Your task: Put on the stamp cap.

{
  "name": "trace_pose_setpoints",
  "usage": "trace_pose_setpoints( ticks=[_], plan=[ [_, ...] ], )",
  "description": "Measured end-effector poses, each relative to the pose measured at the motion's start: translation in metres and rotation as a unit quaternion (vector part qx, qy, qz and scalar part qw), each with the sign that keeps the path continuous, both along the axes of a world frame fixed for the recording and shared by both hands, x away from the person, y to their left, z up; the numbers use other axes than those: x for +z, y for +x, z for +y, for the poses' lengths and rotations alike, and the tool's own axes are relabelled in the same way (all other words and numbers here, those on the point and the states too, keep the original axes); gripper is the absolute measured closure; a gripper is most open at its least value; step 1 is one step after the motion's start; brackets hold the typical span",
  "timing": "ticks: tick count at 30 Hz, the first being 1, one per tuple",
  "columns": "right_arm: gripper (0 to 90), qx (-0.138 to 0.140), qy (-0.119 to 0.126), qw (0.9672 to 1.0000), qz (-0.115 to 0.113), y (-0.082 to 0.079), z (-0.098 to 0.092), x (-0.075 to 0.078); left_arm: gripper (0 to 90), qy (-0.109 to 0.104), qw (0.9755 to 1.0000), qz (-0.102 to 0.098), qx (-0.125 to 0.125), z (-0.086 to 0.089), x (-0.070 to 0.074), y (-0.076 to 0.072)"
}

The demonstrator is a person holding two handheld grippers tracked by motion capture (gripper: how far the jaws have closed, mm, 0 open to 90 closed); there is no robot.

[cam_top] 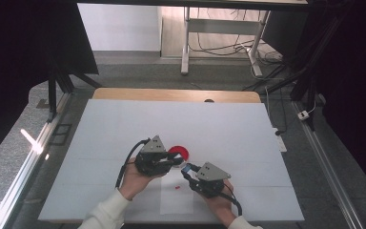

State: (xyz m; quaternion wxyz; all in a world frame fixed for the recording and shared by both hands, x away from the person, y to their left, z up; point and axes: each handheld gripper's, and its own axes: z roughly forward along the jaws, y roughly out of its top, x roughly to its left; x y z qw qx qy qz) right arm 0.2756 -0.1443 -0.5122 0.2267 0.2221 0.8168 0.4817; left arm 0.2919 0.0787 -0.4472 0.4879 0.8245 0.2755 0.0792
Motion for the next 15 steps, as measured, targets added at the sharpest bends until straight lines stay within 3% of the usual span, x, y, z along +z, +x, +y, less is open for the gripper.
trace_pose_setpoints(
  ticks=[15],
  plan=[
    [65.0,-0.021,0.003,0.9998,-0.006,0.0029,0.0050,0.0000,75.4,-0.007,0.9998,-0.008,0.014,-0.0051,-0.0012,-0.0030]
  ],
)
